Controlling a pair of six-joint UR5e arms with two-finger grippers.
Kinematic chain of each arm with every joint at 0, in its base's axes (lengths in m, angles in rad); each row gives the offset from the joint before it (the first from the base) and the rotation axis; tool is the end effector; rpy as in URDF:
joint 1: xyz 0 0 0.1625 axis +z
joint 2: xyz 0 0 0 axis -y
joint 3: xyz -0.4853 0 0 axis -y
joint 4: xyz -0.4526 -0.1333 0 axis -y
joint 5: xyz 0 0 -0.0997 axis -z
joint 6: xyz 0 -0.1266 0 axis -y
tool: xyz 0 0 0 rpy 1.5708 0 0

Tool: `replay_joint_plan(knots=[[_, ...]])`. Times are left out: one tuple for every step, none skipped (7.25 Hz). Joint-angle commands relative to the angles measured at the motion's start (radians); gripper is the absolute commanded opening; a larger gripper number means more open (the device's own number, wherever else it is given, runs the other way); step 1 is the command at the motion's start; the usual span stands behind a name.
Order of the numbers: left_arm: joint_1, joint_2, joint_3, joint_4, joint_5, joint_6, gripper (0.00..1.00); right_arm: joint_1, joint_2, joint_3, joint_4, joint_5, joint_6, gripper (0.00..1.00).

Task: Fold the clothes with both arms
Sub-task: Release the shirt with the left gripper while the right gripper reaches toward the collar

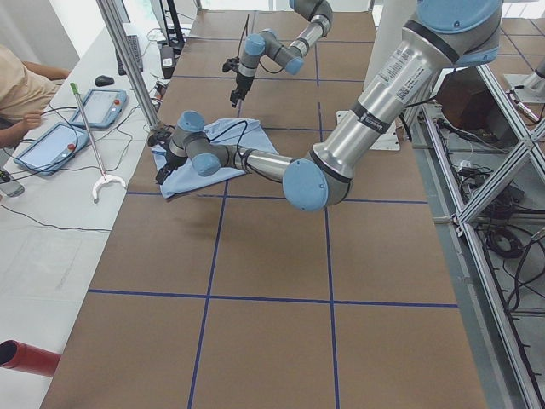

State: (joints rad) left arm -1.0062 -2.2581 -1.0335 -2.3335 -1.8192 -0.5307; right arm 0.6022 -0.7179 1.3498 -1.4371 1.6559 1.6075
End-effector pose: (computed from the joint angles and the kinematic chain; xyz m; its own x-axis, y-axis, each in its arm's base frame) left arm 0.4025 -0.8264 0.4662 0.7821 0.3275 -0.5301 0.0795 0.7913 0.6062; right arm -0.6640 -0.6051 0.2362 0.5748 0.4395 0.6903 -0.5373 0.8389 -0.0867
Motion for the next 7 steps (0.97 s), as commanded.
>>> replay_joint_plan(knots=[[0.001,0.0,0.0,-0.001,0.001,-0.002,1.0,-0.05,0.029,-0.046,-0.002,-0.036,0.009,0.7],[0.001,0.0,0.0,0.0,0.001,-0.002,1.0,-0.067,0.028,-0.046,-0.002,-0.042,0.012,0.66],[0.0,0.002,0.0,0.0,0.0,-0.002,1.0,-0.085,0.023,-0.047,-0.002,-0.069,0.012,0.65],[0.001,0.006,-0.003,-0.001,0.0,-0.002,1.0,-0.099,0.021,-0.055,-0.002,-0.079,0.015,0.63],[0.001,0.008,-0.008,-0.001,0.0,-0.002,1.0,-0.102,0.021,-0.069,-0.002,-0.087,0.014,0.6],[0.001,0.012,-0.01,-0.001,0.0,-0.002,1.0,-0.105,0.02,-0.075,-0.002,-0.087,0.014,0.58],[0.0,0.012,-0.01,-0.001,0.0,-0.002,1.0,-0.107,0.02,-0.075,-0.002,-0.087,0.014,0.51]])
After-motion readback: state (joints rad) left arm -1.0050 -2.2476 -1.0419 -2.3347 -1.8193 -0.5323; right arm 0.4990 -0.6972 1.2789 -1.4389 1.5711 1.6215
